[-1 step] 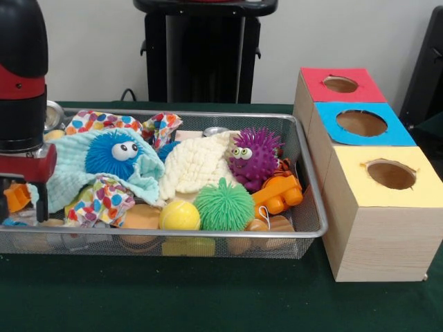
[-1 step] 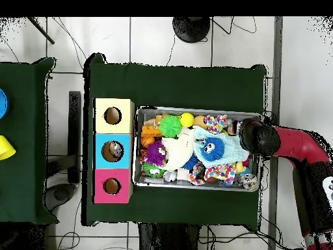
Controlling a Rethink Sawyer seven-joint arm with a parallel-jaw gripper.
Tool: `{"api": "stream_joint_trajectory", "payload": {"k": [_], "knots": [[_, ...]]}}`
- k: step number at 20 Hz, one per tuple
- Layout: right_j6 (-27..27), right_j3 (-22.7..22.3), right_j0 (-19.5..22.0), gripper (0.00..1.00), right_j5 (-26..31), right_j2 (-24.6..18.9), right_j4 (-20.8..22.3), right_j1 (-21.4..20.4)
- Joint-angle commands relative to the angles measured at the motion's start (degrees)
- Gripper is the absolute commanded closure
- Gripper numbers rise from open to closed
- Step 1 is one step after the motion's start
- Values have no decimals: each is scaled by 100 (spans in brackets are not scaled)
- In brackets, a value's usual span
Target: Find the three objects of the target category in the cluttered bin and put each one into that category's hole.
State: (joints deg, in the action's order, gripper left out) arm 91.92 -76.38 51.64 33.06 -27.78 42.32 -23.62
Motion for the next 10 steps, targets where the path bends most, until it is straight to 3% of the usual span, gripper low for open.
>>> {"api": "stream_joint_trajectory", "payload": {"k": [1,10], "knots": [[-1333,-210,148,0,413,-434,-70,54],[-1346,-168,178,0,430,-480,-32,91]]}}
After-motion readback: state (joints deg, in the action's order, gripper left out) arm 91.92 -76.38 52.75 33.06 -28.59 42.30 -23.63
